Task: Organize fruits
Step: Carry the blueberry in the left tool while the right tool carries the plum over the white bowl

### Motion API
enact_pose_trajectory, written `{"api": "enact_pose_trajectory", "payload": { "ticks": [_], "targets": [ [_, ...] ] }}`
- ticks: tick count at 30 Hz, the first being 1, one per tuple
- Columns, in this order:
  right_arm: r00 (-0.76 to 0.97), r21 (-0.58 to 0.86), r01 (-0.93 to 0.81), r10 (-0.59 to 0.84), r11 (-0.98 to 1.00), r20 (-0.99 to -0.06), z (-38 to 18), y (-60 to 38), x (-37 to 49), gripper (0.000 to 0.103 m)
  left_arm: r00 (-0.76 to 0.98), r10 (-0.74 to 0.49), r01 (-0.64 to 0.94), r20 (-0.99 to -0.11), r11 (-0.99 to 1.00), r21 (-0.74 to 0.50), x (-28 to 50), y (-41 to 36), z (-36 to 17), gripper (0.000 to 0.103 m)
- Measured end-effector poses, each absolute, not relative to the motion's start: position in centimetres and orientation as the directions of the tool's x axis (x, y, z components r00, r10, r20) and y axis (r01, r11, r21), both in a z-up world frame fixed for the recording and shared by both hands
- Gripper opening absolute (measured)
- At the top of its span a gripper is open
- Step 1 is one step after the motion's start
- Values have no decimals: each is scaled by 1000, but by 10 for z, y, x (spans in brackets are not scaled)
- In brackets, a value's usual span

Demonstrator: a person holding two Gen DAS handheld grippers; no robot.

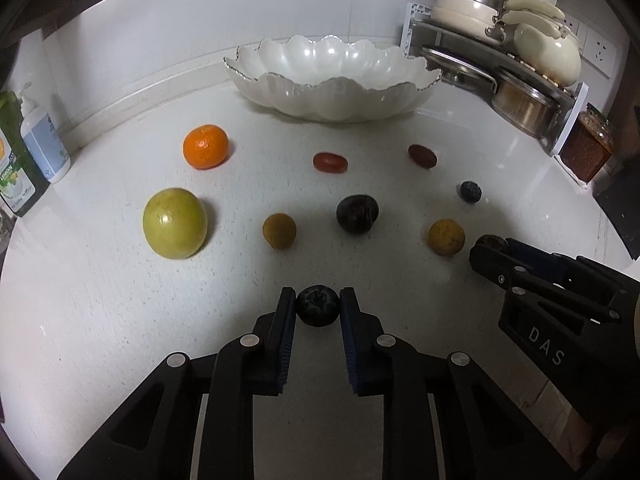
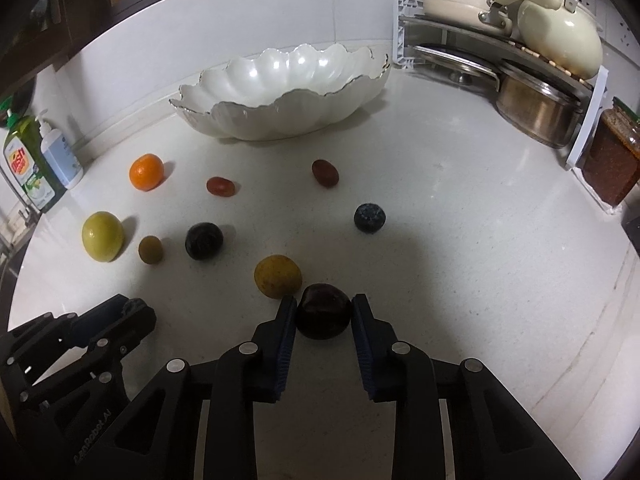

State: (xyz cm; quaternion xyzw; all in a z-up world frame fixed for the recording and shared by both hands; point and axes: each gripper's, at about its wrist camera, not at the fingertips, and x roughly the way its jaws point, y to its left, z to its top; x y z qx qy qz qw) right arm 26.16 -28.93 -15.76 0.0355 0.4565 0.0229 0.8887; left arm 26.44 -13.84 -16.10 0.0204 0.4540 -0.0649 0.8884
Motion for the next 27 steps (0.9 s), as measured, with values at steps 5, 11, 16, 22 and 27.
{"api": "enact_pose_trajectory", "payload": {
  "ticks": [5,11,16,22,27],
  "targets": [
    [588,93,0,75,996,-806,-150,-289,261,29,588,-114,145,-801,989,-35,268,-136,-151,23],
    [611,102,4,78,995,-788,-133,-286,261,29,616,-132,154,-777,987,-45,273,-130,-133,23],
    [646,99,0,75,995,-760,-114,-279,261,29,653,-139,163,-744,986,-41,277,-125,-112,23],
    [685,94,-5,72,996,-725,-91,-270,263,29,692,-133,173,-709,985,-17,280,-117,-91,23],
    [712,84,-10,66,996,-699,-75,-262,266,30,715,-135,184,-686,983,-2,284,-111,-76,23]
  ]
}}
